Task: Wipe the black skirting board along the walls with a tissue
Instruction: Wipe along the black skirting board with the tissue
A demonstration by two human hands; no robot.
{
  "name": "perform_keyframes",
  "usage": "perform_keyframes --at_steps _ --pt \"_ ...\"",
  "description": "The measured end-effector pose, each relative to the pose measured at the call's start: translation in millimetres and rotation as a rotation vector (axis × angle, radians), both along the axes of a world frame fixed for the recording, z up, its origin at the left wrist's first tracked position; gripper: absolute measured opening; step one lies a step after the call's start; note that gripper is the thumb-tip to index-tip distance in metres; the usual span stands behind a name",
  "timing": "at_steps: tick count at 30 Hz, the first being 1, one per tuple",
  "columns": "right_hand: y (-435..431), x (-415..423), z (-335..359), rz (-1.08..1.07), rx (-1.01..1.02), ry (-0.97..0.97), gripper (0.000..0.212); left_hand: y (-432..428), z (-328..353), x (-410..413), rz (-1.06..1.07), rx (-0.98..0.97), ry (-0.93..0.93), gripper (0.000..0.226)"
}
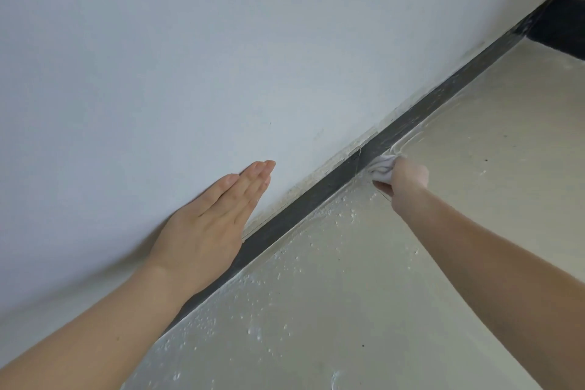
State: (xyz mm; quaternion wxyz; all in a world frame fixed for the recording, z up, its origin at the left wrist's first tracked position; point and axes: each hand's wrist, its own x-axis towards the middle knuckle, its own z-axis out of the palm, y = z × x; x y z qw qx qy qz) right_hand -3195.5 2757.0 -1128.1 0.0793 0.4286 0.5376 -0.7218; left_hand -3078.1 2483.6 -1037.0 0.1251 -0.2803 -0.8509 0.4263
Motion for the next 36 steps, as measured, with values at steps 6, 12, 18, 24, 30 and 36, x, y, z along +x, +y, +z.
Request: perform_keyframes --at_steps 6,12,18,24,30,36 --pt "-75.0 39.5 1.7 0.396 -0.153 -0.123 0.01 9.1 2.8 10.9 0.088 0.036 -0.143 0.069" --pt "-30.9 3.7 34.1 0.158 0.228 0.056 0.036 9.4 15.0 7.9 0.022 0.018 -0.233 0.066" --pt "4.2 12.2 64.6 0.268 0.565 -0.015 0.032 27.2 23.2 -6.7 -0.062 0.209 -0.225 0.069" --pt "-0.6 17.3 111.2 0.558 0.79 -0.031 0.022 56.1 43.7 -29.8 -0.143 0.231 -0.193 0.064" --pt "-16.2 13.1 133.2 0.807 0.834 -0.024 0.023 44.5 51.0 -53.9 -0.28 0.251 -0.037 0.072" --pt "-49.2 41.3 63.7 1.032 0.48 -0.158 0.023 63.2 26.6 -76.3 -0.331 0.209 0.006 0.072"
